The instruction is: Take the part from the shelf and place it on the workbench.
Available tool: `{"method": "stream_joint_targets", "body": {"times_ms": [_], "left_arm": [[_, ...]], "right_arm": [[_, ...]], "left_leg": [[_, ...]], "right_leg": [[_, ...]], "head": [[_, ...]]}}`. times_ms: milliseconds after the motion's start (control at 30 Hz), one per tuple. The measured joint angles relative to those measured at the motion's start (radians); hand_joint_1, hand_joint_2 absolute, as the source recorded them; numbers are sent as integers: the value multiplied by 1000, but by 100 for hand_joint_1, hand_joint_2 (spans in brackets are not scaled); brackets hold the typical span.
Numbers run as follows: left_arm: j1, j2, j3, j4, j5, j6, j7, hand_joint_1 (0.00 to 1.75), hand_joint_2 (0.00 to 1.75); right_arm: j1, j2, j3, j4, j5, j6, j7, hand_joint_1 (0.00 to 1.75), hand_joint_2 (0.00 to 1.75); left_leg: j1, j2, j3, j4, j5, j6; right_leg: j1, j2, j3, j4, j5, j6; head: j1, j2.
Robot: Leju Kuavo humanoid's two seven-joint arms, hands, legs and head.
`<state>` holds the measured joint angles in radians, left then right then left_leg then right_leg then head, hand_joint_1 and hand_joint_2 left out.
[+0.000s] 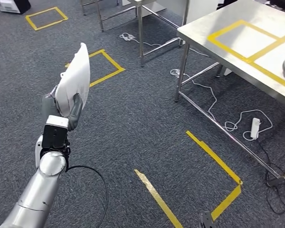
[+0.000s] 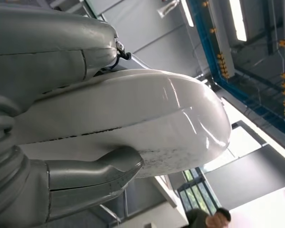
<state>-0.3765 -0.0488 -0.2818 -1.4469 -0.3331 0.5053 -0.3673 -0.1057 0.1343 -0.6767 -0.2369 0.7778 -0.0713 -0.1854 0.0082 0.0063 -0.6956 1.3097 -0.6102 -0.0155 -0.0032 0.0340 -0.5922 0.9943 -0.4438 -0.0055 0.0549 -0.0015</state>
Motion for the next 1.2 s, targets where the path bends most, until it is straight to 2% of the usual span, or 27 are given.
{"method": "stream_joint_targets", "body": {"times_ms": [33, 67, 133, 167, 200, 267, 300, 367, 400, 433, 467, 500, 533, 567, 600, 667, 700, 800, 833, 867, 933, 967, 1000, 1033, 1067, 1133, 1200], "left_arm": [[2, 1, 1, 0, 3, 0, -1, 175, 175], [3, 1, 3, 0, 10, -1, -1, 175, 175], [3, 2, 6, 0, 34, -8, 0, 175, 175], [2, 1, 8, 0, 50, -14, 2, 175, 175], [3, 1, 8, -1, 65, -21, 5, 175, 175], [4, 1, 10, -1, 93, -29, 11, 175, 175], [3, -1, 10, -1, 104, -31, 11, 175, 175], [1, -4, 12, -2, 118, -31, 9, 175, 175], [1, -4, 13, -3, 121, -31, 8, 175, 175], [3, -5, 14, -4, 123, -31, 8, 175, 175], [4, -4, 15, -4, 124, -31, 8, 175, 175], [6, -4, 15, -4, 128, -31, 8, 175, 175], [7, -4, 16, -4, 134, -32, 9, 175, 175], [8, -4, 17, -4, 142, -34, 10, 175, 175], [8, -4, 19, -4, 151, -36, 10, 175, 175], [7, -3, 25, -6, 163, -40, 11, 175, 175], [7, -3, 28, -8, 166, -40, 10, 175, 175], [8, -1, 35, -10, 175, -40, 5, 175, 175], [8, 1, 38, -11, 179, -42, 4, 175, 175], [9, 4, 42, -13, 186, -48, 3, 175, 175], [13, 12, 50, -15, 201, -72, 2, 175, 175], [17, 17, 53, -15, 209, -87, 2, 175, 175], [22, 22, 54, -15, 214, -103, 1, 175, 175], [26, 26, 55, -15, 217, -119, -2, 175, 175], [29, 31, 55, -15, 217, -132, -6, 175, 175], [30, 38, 56, -19, 217, -151, -13, 175, 175], [30, 43, 57, -25, 218, -161, -16, 175, 175]], "right_arm": [[1, 0, 0, 0, 0, 0, 0, 0, 0], [2, 0, 0, 0, 0, -1, 0, 0, 0], [2, 0, 0, 0, 0, -3, 0, 0, 0], [1, 0, 0, 0, 0, -5, 0, 0, 0], [1, 0, 0, 0, 0, -7, 0, 0, 0], [4, 0, 0, 0, -1, -11, 1, 0, 0], [7, 0, 0, 0, -1, -12, 1, 0, 0], [9, 0, 0, 0, -1, -14, 2, 0, 0], [8, 0, 0, 0, -1, -14, 2, 0, 0], [6, 0, 0, 0, 0, -14, 2, 0, 0], [4, 0, 0, 0, 0, -14, 2, 0, 0], [5, 0, 0, 0, 0, -14, 3, 0, 0], [6, 1, 0, 0, -1, -14, 3, 0, 0], [7, 1, 0, 0, -1, -14, 4, 0, 0], [8, 1, 0, 0, -1, -14, 4, 0, 0], [6, 0, 0, 0, -2, -14, 5, 0, 0], [6, 0, 0, 0, -2, -13, 6, 0, 0], [10, 0, 0, 0, -3, -10, 8, 0, 0], [11, 0, 0, 0, -3, -9, 7, 0, 0], [11, 0, -1, 0, -3, -8, 7, 0, 0], [10, 0, -1, 0, -3, -4, 6, 0, 0], [10, 0, -1, 0, -3, -1, 6, 0, 0], [10, 0, -2, 0, -3, 1, 6, 0, 0], [11, 0, -2, 0, -3, 3, 6, 0, 0], [11, 0, -3, 0, -2, 4, 6, 0, 0], [11, 0, -5, 0, -1, 5, 6, 0, 0], [10, 1, -6, 1, 0, 6, 5, 0, 0]], "left_leg": [[0, -2, 1, -8, 18, 1], [0, -7, 20, -56, 55, 4], [3, -42, 75, -190, 126, 10], [5, -60, 96, -243, 144, 14], [4, -73, 105, -270, 148, 17], [3, -67, 107, -283, 144, 24], [3, -56, 109, -286, 146, 29], [6, -35, 113, -295, 150, 40], [6, -23, 114, -296, 151, 43], [5, -11, 114, -296, 150, 45], [4, 1, 114, -296, 149, 46], [4, 13, 114, -296, 148, 46], [4, 23, 115, -296, 147, 46], [4, 33, 116, -295, 145, 44], [5, 41, 118, -294, 143, 41], [1, 55, 120, -292, 137, 32], [-1, 61, 121, -290, 136, 28], [-1, 73, 126, -291, 132, 14], [1, 66, 124, -282, 123, 9], [2, 51, 114, -253, 103, 5], [4, 16, 62, -136, 41, 0], [4, 7, 29, -67, 13, 0], [3, 3, 4, -18, 0, 0], [3, 1, -6, -3, 7, 3], [2, 0, 3, -27, 33, 7], [0, -20, 57, -155, 108, 21], [-2, -46, 103, -260, 146, 32]], "right_leg": [[0, 14, 0, 1, 0, 0], [0, 29, 1, 3, -1, 1], [0, 54, -2, 9, -2, 5], [-1, 65, -7, 13, -3, 9], [-2, 75, -14, 16, -1, 14], [-6, 93, -26, 17, 3, 27], [-7, 87, -31, 19, 1, 32], [-4, 39, -58, 65, -29, 42], [-3, 7, -86, 119, -57, 45], [-4, -14, -118, 185, -87, 49], [-6, -23, -150, 247, -110, 53], [-7, -27, -169, 286, -117, 55], [-9, -30, -169, 285, -106, 57], [-10, -34, -149, 247, -80, 59], [-11, -44, -112, 179, -46, 59], [-6, -68, -43, 59, -8, 51], [-3, -73, -26, 29, -4, 44], [-1, -57, -22, 20, -5, 21], [-2, -50, -20, 18, -4, 15], [-4, -44, -18, 16, -3, 9], [-5, -29, -16, 15, -3, 0], [-4, -20, -16, 15, -4, -2], [-3, -10, -15, 16, -4, -3], [-1, 0, -15, 16, -4, -4], [0, 11, -14, 17, -4, -4], [2, 29, -12, 18, -4, -3], [3, 44, -16, 20, -3, 2]], "head": [[0, 0], [0, 0], [0, 0], [1, 0], [1, 0], [1, 0], [1, 0], [7, 0], [10, 0], [12, 0], [13, 0], [13, 0], [13, 0], [13, 0], [13, 0], [12, 0], [12, 0], [12, 0], [10, 0], [8, 0], [4, 0], [2, 0], [2, 0], [2, 0], [2, 0], [3, 0], [3, 0]]}}
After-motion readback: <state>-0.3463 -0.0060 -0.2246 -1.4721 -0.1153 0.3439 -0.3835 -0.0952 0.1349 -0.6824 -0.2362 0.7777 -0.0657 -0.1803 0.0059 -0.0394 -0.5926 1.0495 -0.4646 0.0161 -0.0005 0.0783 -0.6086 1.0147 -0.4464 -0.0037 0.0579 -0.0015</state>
